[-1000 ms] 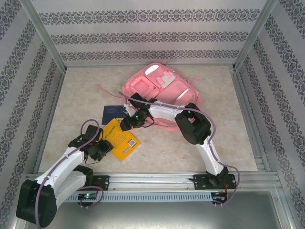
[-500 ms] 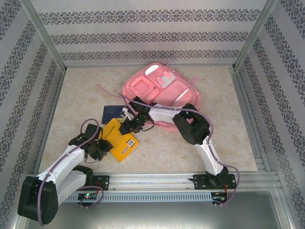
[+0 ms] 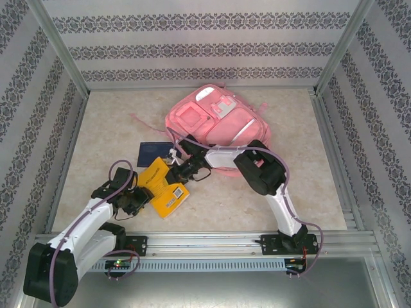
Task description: Pack the student bag
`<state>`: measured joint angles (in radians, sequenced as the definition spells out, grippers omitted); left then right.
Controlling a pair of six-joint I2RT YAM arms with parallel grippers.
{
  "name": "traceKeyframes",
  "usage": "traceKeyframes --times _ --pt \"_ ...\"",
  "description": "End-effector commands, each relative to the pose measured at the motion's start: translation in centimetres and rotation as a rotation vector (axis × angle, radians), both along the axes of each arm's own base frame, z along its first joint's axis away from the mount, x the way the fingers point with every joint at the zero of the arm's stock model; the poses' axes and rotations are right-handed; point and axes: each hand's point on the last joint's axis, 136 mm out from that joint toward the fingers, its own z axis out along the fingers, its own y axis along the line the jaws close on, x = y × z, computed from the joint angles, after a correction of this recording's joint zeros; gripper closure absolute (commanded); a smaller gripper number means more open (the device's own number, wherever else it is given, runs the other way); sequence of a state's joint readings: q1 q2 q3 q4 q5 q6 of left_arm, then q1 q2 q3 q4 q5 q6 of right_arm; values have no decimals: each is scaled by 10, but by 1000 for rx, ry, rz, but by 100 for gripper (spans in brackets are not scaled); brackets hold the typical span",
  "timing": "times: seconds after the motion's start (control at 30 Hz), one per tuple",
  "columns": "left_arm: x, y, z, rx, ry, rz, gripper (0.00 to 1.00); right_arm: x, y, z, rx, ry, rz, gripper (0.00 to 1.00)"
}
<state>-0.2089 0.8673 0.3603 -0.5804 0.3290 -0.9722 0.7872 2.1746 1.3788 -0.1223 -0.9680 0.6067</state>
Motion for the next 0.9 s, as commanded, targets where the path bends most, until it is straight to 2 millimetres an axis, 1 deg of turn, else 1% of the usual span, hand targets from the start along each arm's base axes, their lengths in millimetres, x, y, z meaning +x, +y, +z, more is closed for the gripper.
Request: traceKeyframes --times 0.0,0.07,0.17,0.2,0.27,0.37,0.47,0.57,0.63,0.73,0.87 --pt "27 -20 38 -74 -213 -117 47 25 -9 79 124 -155 -67 100" --pt "35 -29 62 -113 -320 -168 44 31 -23 102 154 -173 -114 100" --pt "45 -44 103 -188 -482 -243 36 40 -45 138 250 -176 -203 100" --pt "48 -48 115 -207 -522 -264 34 41 -50 145 269 -172 -223 100" --pt "54 -59 138 -251 -588 -316 31 43 -63 165 328 -177 -265 100" --pt "60 -76 167 -343 -676 -399 27 40 -79 183 356 -185 -305 100" --pt "63 -85 192 -395 -739 -445 25 36 -95 191 360 -209 -349 100" --pt "64 -89 210 -415 -779 -473 23 33 -112 198 369 -221 -391 100" --pt "65 -93 219 -433 -792 -495 23 29 -119 204 384 -221 -406 100" --pt "70 -96 221 -432 -786 -514 21 20 -124 216 424 -214 -408 100" --pt "78 -104 225 -475 -774 -550 17 11 -127 230 476 -202 -414 100"
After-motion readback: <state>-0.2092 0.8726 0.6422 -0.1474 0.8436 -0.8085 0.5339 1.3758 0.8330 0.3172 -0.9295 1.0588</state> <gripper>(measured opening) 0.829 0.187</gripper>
